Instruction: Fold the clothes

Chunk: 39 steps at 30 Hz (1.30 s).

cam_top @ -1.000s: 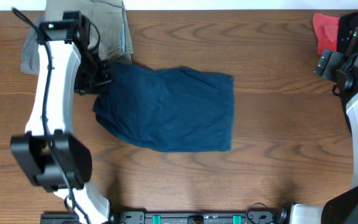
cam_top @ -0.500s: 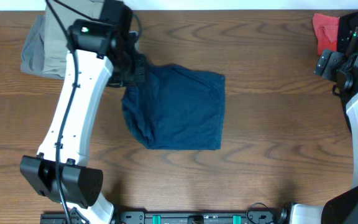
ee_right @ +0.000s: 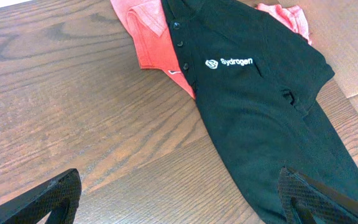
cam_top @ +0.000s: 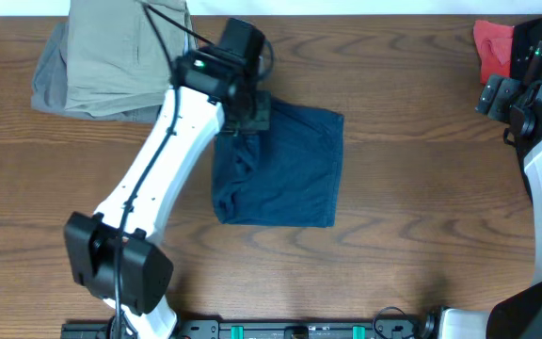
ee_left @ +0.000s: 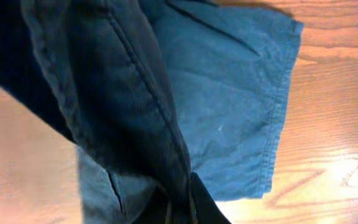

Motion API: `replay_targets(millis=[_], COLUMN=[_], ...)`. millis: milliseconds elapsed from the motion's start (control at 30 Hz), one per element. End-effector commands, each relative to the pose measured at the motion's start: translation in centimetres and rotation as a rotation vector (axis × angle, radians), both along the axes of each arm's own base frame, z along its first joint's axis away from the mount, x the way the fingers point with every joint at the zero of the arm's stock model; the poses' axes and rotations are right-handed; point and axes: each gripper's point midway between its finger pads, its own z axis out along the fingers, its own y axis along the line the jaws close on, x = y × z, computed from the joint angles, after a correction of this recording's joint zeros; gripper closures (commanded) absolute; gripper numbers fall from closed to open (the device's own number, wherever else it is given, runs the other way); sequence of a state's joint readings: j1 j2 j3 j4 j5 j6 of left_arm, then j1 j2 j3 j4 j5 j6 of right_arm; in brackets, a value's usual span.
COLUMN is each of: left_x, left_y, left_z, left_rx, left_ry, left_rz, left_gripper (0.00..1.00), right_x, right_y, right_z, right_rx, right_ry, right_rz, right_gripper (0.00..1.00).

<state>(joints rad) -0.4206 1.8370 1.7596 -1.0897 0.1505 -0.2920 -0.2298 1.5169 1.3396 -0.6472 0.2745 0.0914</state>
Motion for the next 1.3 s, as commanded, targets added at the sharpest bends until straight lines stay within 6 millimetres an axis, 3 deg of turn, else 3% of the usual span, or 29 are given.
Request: replay_targets(millis=[0, 200, 533, 667, 900, 1267], left_x=[-0.1, -0.1, -1.4, -1.9, -2.1, -4.7], left_y=[-0.7, -1.7, -6.3, -7.3, -7.4, -11.0], left_z=[-2.2, -5.3, -7.2, -6.8, -4.0, -4.5], left_rx=[0.007, -0.008, -0.172, -0.161, -0.182, -0.169], left_ry=[0.032, 0.068, 0.09, 0.06, -0.001, -0.018], left_rz=[0.011, 0.07, -0.029, -0.122, -0.15, -0.315], left_gripper=[0.94, 0.94, 0.94, 0.94, 0.94, 0.94], right_x=[-0.1, -0.1, -0.1, -0.1, -0.1, -0.1], right_y=[-0.4, -0.4, -0.4, -0.4, -0.4, -0.4], right_z=[-0.1, -0.1, -0.1, -0.1, -0.1, -0.1], right_rx=[-0.004, -0.004, -0.004, -0.004, -0.004, -0.004], right_ry=[0.002, 0.002, 0.002, 0.002, 0.002, 0.002], right_rz=[-0.019, -0.019, -0.019, -0.019, -0.019, -0.019], right_gripper=[0.01, 0.01, 0.01, 0.01, 0.01, 0.01])
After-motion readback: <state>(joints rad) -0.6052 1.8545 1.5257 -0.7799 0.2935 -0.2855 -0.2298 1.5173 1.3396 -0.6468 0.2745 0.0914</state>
